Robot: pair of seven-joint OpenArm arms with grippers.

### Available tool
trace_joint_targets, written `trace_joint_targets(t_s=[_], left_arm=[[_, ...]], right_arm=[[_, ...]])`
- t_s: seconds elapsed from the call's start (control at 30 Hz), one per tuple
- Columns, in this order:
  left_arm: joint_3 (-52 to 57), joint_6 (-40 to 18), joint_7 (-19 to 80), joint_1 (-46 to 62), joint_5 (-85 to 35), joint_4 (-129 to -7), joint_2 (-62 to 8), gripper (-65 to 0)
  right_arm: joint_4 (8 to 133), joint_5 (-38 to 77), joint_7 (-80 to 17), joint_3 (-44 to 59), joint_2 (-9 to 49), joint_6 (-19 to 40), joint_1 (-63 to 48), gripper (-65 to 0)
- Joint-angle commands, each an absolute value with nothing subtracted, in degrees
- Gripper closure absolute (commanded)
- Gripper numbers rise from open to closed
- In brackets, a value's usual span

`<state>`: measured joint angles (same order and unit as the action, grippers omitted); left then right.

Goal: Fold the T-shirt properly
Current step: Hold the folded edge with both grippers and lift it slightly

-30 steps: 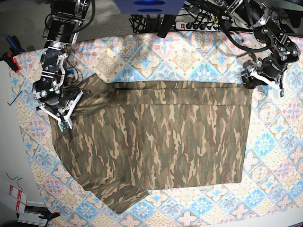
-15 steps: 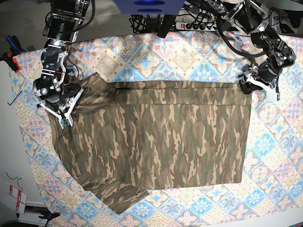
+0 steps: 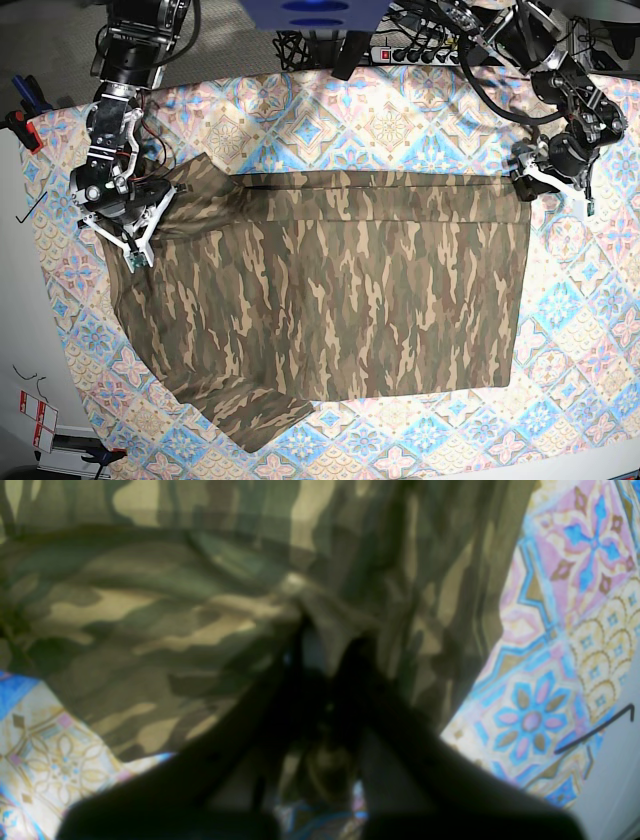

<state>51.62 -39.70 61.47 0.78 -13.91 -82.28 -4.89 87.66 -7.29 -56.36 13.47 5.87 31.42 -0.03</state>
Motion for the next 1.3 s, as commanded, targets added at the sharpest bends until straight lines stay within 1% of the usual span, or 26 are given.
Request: trace_joint_targets(t_s=[0.0,0.27,0.4,0.57,0.6,0.73,0.77,1.0,1.1,1.27], left_arm=[[51.65,-40.0,60.44,-0.4,-15.08,-82.59,-5.76,-30.4],[51.03,-40.0,60.18,-2.77,-15.08,-76.35,-7.34,-30.2],[50.86,-40.0,55.78,-2.77,-14.99,-73.54,-7.78,-30.0],[48.75,-40.0,54.81,-2.68,-14.99,-71.78,-8.13,-29.3],[47.96,-40.0,54.81,-2.68,-14.99,-71.78,-8.13,-27.2],[45.23,-40.0,54.81,-2.68,-15.08,-71.87,-8.48,-12.9],[45.23,-40.0,54.81,-2.77,-15.08,-71.87,-8.48,-11.0],[45.49,-40.0,54.81,-2.77,-15.16,-72.04,-8.66,-10.5],[46.81,-40.0,55.16,-2.51,-15.16,-72.04,-9.89,-10.3],[49.1,-40.0,55.25,-2.42,-15.16,-72.13,-10.68,-8.2]], right_arm=[[88.84,-7.16,-55.6,13.49,6.46,31.43,0.84,-0.2],[89.19,-7.16,-55.6,13.49,6.46,31.43,0.48,-0.2],[89.27,-7.16,-55.6,13.49,6.46,31.43,0.48,-0.2],[89.27,-7.16,-55.6,13.49,6.46,31.43,0.48,-0.2],[89.27,-7.16,-55.6,13.49,6.46,31.43,0.48,-0.2],[89.27,-7.16,-55.6,13.49,6.46,31.43,0.48,-0.2],[89.27,-7.16,-55.6,13.49,6.46,31.43,0.48,-0.2],[89.27,-7.16,-55.6,13.49,6.46,31.43,0.48,-0.2],[89.27,-7.16,-55.6,13.49,6.46,31.43,0.48,-0.2],[89.27,-7.16,-55.6,13.49,6.46,31.43,0.57,-0.2]])
